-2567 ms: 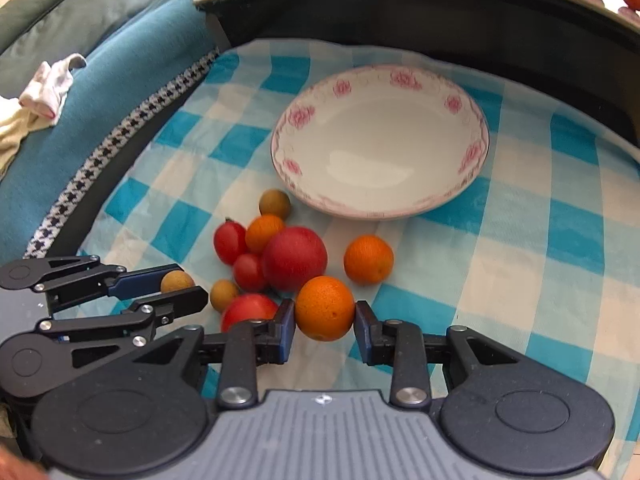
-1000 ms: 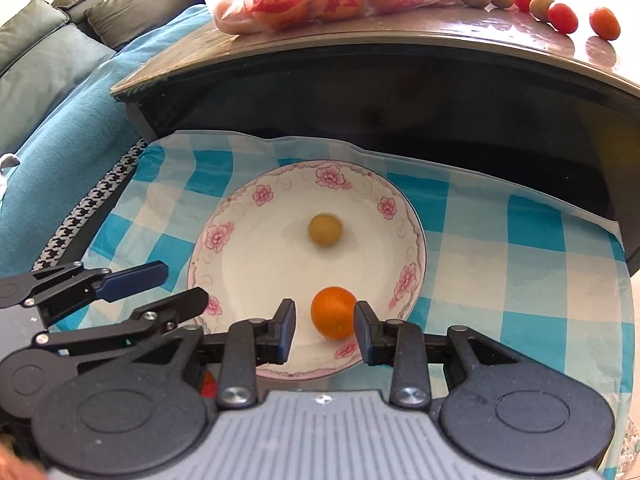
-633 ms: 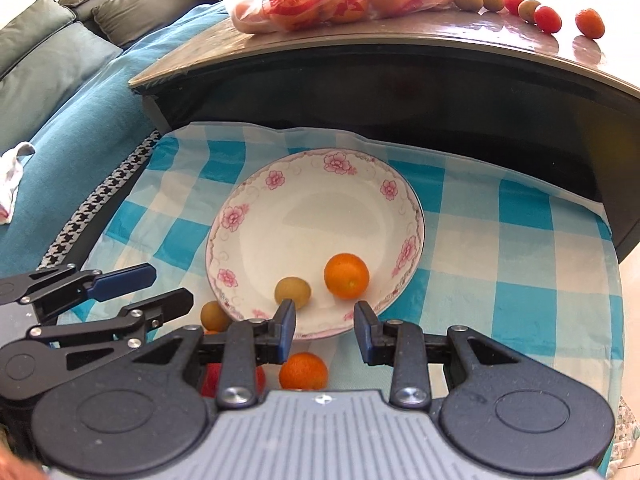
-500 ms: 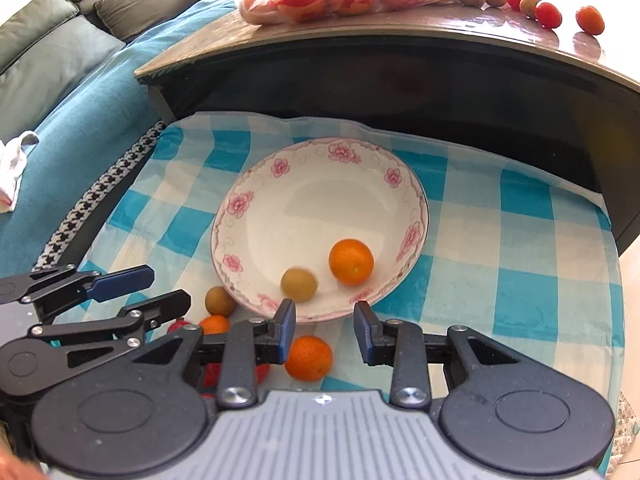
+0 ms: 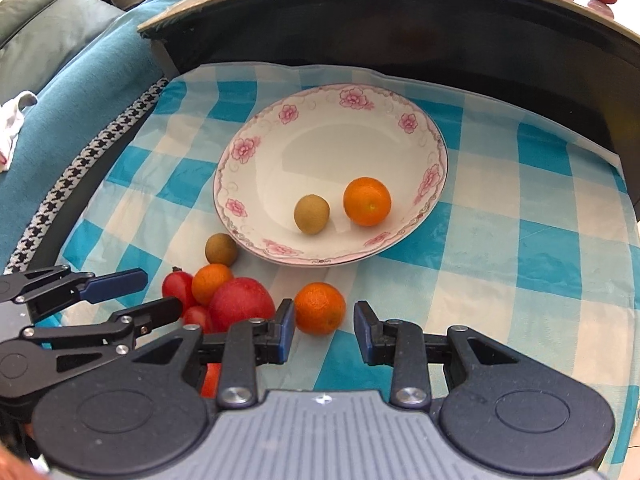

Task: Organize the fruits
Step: 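Grasp another orange with the right tool while the left tool grasps a red tomato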

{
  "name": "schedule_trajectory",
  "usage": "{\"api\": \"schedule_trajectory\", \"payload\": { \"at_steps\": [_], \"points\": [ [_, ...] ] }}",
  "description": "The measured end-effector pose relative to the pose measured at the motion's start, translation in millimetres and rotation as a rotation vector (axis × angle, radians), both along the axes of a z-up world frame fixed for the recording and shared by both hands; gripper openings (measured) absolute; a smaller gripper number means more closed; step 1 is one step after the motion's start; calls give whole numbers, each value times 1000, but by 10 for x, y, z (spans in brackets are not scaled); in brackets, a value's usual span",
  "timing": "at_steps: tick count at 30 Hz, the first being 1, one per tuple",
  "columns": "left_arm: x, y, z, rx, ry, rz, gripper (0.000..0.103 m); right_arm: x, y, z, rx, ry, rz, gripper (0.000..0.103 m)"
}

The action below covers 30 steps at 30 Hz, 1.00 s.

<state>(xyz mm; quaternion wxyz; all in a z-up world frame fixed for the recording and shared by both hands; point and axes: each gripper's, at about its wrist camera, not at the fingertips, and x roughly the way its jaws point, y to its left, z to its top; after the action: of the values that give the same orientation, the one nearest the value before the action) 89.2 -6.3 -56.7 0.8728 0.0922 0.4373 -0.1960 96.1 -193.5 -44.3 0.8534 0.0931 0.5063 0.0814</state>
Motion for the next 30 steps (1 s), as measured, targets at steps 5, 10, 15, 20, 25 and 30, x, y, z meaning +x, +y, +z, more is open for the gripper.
{"api": "schedule_trajectory", "payload": {
  "at_steps": [5,10,15,20,25,30],
  "points": [
    [47,-12,-27,-4,-5,-15,50,26,36,-37,13,14,11,34],
    [91,-29,-61,-16,-5,-35,52,38,82,-114,1,40,30,34],
    [125,-58,-98,-18,6,-47,53,91,39,-118,16,39,32,34],
    [133,-99,-179,2,13,-61,55,83,55,-128,-1,21,56,34],
    [165,-90,-175,-16,15,-58,54,96,85,-131,-17,7,68,34],
    [167,-109,-169,7,12,-55,43,93,105,-126,-40,8,80,34]
  ]
}}
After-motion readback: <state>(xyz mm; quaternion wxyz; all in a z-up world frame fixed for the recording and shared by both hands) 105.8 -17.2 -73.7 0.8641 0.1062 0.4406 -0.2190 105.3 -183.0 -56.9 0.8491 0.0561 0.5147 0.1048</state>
